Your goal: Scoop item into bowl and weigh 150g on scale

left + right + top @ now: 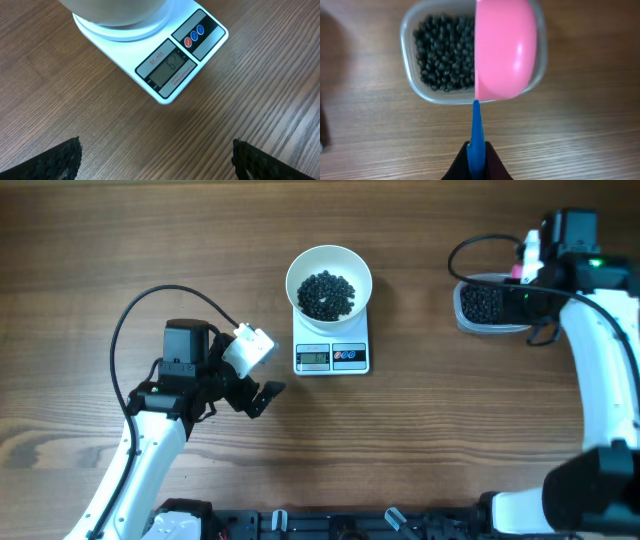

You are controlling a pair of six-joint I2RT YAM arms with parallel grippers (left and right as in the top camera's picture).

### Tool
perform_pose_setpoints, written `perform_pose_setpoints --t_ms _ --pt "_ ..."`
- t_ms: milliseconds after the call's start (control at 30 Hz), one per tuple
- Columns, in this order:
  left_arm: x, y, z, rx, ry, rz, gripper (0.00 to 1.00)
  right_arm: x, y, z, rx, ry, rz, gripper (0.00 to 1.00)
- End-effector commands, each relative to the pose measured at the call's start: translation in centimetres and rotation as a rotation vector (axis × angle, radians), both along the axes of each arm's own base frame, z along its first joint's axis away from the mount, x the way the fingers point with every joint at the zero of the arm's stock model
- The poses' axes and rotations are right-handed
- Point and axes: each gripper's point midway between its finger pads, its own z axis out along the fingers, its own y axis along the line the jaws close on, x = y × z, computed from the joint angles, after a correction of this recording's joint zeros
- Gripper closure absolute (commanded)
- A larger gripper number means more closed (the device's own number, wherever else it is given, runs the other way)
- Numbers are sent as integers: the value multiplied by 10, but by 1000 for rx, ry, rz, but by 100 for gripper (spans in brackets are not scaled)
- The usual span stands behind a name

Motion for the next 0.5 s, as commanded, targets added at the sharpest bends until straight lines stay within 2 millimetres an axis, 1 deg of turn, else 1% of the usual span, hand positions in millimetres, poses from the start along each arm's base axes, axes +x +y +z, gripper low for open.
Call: perform_pose_setpoints --t_ms 0,33,67,200,333,367,467 --pt "-4 -4 0 -8 -9 -30 0 1 10 -32 57 57 24 95" --pt "-4 -4 0 -8 -9 -31 0 2 12 -37 72 68 35 96" --pt "-4 -4 0 -8 -9 -31 0 4 20 -47 114 87 57 96" --pt "-4 -4 0 -8 -9 -30 0 7 29 -69 171 138 81 96" --pt "-4 -4 0 -8 -9 -30 0 6 52 -90 307 189 138 96" --pt "-4 -4 0 -9 -9 -31 0 6 56 -93 332 199 141 96" --pt "-4 -4 0 -8 -9 -30 0 6 59 -92 353 193 142 96"
